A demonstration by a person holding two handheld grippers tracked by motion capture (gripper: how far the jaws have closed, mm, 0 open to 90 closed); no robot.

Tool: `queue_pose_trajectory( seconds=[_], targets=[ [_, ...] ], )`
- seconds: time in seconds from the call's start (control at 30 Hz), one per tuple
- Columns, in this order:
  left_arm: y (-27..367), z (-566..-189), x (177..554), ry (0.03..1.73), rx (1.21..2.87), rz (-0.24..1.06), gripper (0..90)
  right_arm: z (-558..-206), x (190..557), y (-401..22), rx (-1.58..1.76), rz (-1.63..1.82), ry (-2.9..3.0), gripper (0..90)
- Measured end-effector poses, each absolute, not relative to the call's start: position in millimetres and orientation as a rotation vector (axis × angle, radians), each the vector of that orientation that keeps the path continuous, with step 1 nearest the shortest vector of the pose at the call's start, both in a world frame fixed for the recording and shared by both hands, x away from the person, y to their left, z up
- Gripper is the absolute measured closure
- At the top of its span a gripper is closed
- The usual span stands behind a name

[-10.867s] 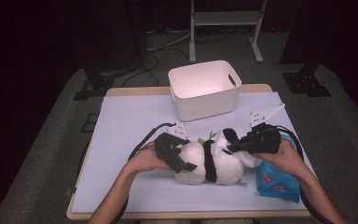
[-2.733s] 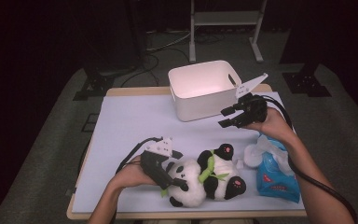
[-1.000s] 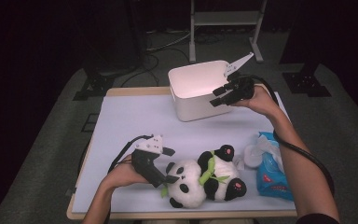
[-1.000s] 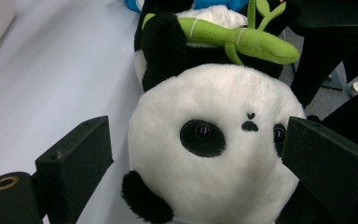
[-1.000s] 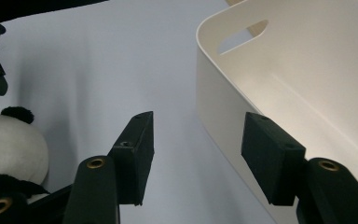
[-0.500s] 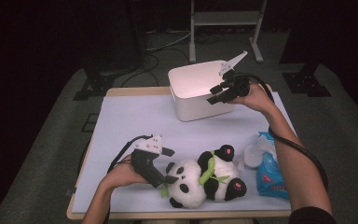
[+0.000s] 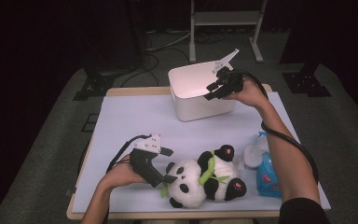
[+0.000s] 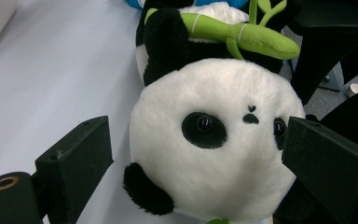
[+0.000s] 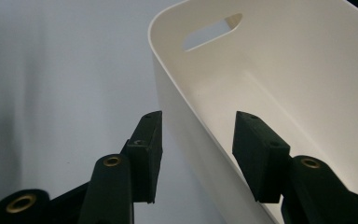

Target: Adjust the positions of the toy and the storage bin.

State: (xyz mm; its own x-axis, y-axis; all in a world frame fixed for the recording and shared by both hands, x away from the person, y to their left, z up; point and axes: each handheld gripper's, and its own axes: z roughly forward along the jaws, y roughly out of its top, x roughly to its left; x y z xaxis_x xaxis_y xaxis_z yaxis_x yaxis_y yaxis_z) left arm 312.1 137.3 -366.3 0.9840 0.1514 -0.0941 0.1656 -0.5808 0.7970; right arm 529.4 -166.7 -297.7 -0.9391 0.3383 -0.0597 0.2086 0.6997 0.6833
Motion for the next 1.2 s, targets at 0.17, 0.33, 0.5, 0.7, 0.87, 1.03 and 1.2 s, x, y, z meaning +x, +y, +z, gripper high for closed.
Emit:
queue_pose_trajectory(
  seconds=[0.17,0.33,0.5,0.7,0.87,1.03,1.2],
  targets=[
    [138.1,-365.7,311.9,0.21,2.207,-0.018,7.5,-300.3,532.8,-163.2,0.446,1.042,2.724,53.4],
    [138.9,-365.7,312.1,0.213,2.21,-0.019,7.5,-304.2,535.5,-162.2,0.454,1.014,2.727,56.0],
    [137.4,-367.2,312.2,0.211,2.216,-0.028,7.5,-310.5,536.9,-163.5,0.455,0.979,2.741,60.0],
    [136.7,-367.3,312.3,0.212,2.215,-0.028,7.5,-312.1,537.0,-165.0,0.469,0.98,2.727,67.9],
    [138.7,-366.6,312.3,0.214,2.216,-0.024,7.5,-311.6,535.6,-162.6,0.428,0.943,2.717,69.8],
    [139.4,-367.0,312.6,0.217,2.213,-0.024,7.5,-312.0,535.4,-161.5,0.389,0.919,2.73,72.1],
    [139.3,-367.2,313.0,0.218,2.212,-0.025,7.5,-311.7,535.2,-161.7,0.38,0.92,2.744,73.7]
  ],
)
